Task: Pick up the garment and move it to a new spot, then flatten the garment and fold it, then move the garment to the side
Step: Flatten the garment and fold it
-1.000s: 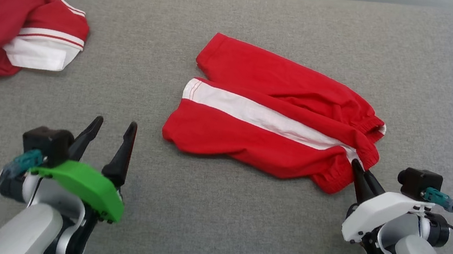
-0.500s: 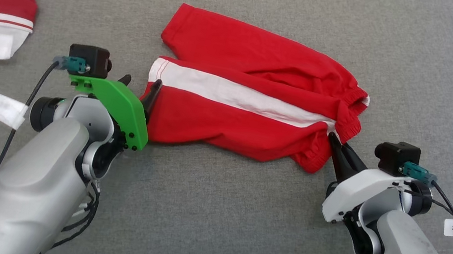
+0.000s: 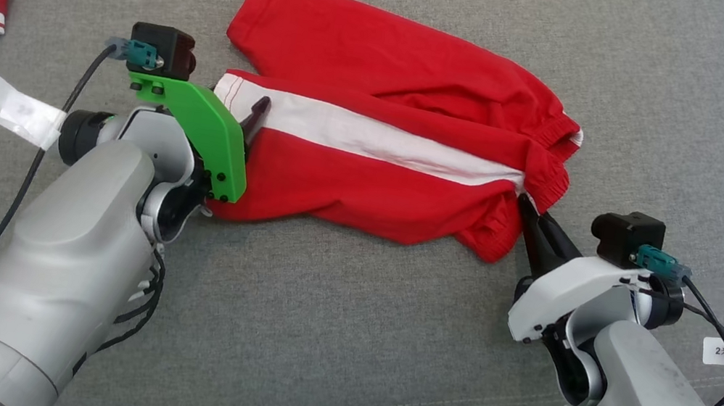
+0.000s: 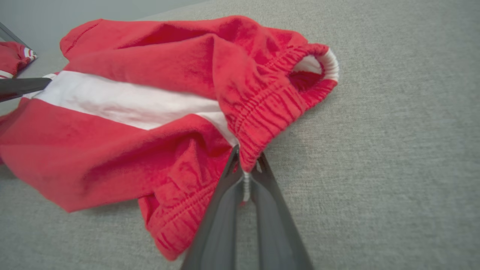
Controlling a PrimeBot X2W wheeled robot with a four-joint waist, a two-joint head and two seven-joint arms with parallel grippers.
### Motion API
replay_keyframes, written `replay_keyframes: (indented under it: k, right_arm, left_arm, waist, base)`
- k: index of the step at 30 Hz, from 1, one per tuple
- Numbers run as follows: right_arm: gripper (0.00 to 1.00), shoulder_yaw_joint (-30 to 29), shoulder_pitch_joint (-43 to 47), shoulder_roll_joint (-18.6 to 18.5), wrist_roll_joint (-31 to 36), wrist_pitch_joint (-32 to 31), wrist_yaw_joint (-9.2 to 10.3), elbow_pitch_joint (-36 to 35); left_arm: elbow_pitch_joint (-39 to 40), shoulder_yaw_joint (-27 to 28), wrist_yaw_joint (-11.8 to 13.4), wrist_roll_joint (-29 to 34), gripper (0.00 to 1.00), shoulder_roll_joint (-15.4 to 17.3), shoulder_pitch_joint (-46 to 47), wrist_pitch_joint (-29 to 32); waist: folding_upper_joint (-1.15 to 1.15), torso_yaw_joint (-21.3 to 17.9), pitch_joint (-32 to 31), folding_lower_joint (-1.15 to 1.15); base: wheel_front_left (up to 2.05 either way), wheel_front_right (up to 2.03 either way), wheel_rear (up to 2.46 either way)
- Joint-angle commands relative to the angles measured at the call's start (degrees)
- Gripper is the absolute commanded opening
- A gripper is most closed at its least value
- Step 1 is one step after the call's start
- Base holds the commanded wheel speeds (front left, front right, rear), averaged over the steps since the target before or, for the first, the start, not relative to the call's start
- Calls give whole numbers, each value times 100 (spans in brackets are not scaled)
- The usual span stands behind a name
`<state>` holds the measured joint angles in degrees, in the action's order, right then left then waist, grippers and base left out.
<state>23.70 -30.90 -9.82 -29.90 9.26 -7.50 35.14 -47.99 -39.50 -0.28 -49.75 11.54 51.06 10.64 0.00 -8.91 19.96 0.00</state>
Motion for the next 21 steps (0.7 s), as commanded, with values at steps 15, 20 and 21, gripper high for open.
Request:
replay_keyframes:
  k: [15,20,21]
  right_arm:
    - [0,112,-119,-18,-76,169,2,234]
    - [0,184,-157,13,-120,197,3,238]
    - [0,195,-173,2,-126,207,2,235]
  left_arm:
    - [-235,-151,-217,23,47,-185,178,-4]
    - [-393,-193,-146,47,35,-175,202,3]
    - [-408,-185,-160,36,24,-187,213,-39]
  waist:
    - [0,49,-87,0]
    - [0,-19,-82,0]
    - [0,-30,-82,0]
  base:
    - [0,0,0]
    - [0,0,0]
    - [0,0,0]
